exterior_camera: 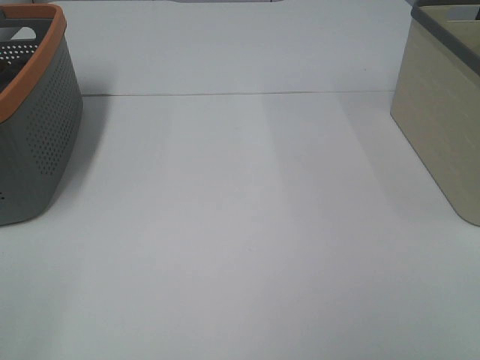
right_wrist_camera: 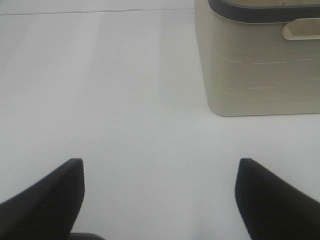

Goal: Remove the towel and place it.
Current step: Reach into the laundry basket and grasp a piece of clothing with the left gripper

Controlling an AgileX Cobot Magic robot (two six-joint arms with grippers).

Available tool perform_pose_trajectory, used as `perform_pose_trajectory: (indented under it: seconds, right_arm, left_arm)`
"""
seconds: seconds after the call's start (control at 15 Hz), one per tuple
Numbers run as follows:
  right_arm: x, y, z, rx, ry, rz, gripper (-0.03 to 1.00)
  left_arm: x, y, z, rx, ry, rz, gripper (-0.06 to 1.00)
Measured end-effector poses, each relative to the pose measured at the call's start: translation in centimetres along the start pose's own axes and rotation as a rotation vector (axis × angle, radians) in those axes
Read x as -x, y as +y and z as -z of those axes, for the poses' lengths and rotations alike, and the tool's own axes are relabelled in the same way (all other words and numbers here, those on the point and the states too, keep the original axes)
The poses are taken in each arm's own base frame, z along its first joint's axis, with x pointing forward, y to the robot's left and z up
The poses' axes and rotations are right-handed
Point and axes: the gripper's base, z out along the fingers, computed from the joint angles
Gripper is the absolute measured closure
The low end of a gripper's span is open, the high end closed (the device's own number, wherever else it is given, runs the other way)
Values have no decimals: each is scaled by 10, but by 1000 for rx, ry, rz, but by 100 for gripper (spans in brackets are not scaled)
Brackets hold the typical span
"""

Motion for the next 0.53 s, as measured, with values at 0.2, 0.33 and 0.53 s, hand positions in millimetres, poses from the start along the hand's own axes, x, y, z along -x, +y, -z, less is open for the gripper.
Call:
perform_pose_trajectory:
  seconds: [0.2,0.33,0.53]
  right_arm:
    - [0,0,0,0,0,0,16]
    - [0,0,0,0,0,0,16]
    - [0,0,0,0,0,0,16]
  left_arm:
    - [0,0,0,0,0,0,-4]
    - [0,0,0,0,0,0,-4]
    - [0,0,0,0,0,0,-4]
